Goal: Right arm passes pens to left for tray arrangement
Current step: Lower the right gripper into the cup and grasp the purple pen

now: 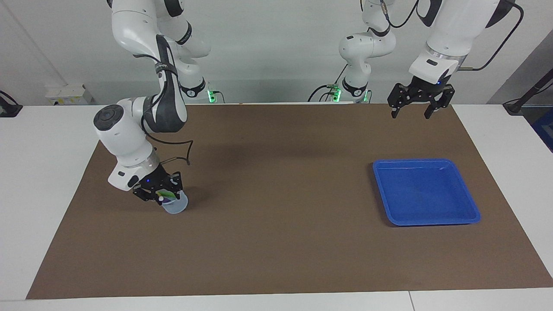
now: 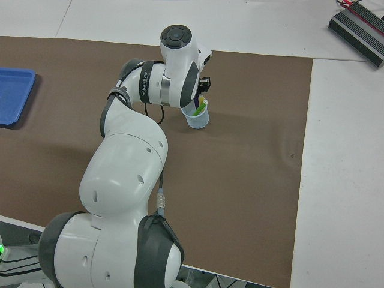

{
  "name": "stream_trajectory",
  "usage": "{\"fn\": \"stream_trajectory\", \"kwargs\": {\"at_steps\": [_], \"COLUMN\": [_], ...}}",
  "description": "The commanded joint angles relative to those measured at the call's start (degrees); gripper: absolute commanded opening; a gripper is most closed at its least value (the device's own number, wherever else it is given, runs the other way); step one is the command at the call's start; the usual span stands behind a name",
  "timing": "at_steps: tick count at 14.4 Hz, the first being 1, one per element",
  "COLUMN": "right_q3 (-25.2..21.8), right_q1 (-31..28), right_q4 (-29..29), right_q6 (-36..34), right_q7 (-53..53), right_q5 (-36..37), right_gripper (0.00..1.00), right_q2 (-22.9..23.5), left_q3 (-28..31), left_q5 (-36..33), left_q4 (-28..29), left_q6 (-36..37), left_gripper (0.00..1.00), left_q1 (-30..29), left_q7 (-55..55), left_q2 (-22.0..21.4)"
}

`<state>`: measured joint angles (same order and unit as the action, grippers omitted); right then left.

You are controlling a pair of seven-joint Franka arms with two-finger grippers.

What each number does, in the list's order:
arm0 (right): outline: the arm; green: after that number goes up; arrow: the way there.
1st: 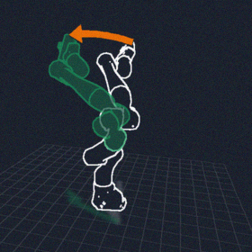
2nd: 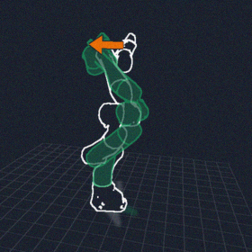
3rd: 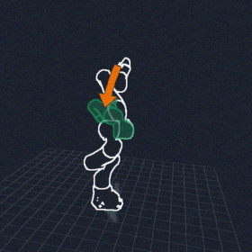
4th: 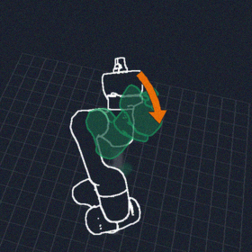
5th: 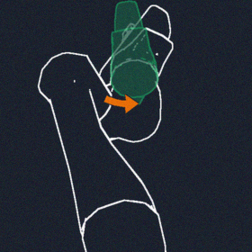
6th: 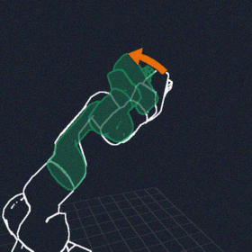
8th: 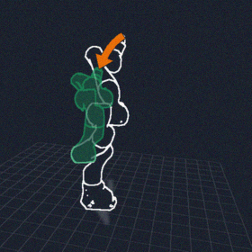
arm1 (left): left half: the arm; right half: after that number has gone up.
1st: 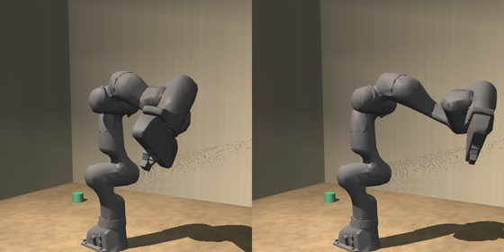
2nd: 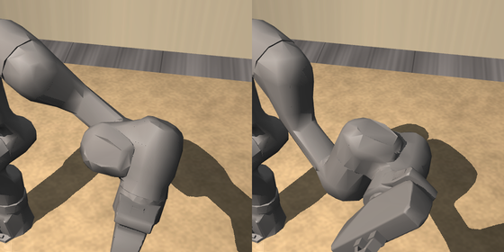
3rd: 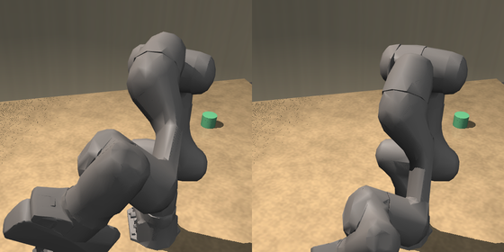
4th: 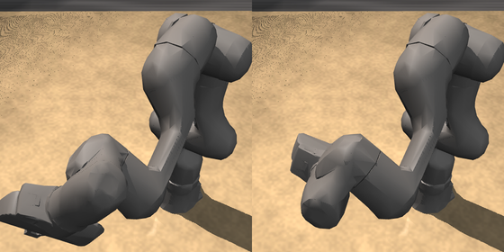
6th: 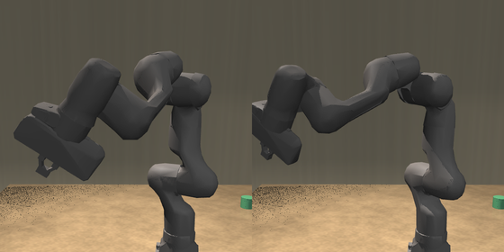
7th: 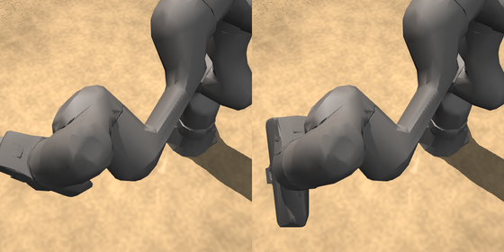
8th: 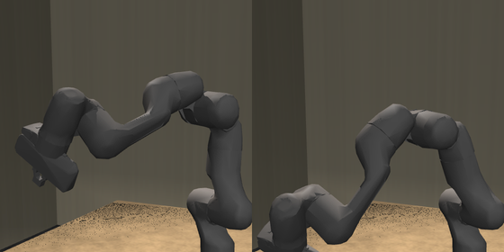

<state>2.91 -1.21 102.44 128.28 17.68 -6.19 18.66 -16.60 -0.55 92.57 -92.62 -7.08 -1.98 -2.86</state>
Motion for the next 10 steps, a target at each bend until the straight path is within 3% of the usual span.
{"fn": "stream_trajectory", "kwargs": {"at_steps": [1,10], "right_q3": [0.4,0.4], "right_q1": [-0.6,-0.7], "right_q4": [-0.1,-0.7], "right_q6": [0.0,2.2], "right_q7": [2.0,4.6], "right_q5": [-1.1,-0.4], "right_gripper": [0.43,0.4], "right_q2": [-0.4,-0.1], "left_q3": [-0.1,-0.1], "left_q5": [0.6,0.6], "left_q4": [1.6,1.6], "left_q6": [0.2,0.2], "left_gripper": [1.0,1.0], "left_q1": [-0.7,-0.7], "left_q7": [0.7,0.7], "left_q2": [-1.7,-1.7]}}
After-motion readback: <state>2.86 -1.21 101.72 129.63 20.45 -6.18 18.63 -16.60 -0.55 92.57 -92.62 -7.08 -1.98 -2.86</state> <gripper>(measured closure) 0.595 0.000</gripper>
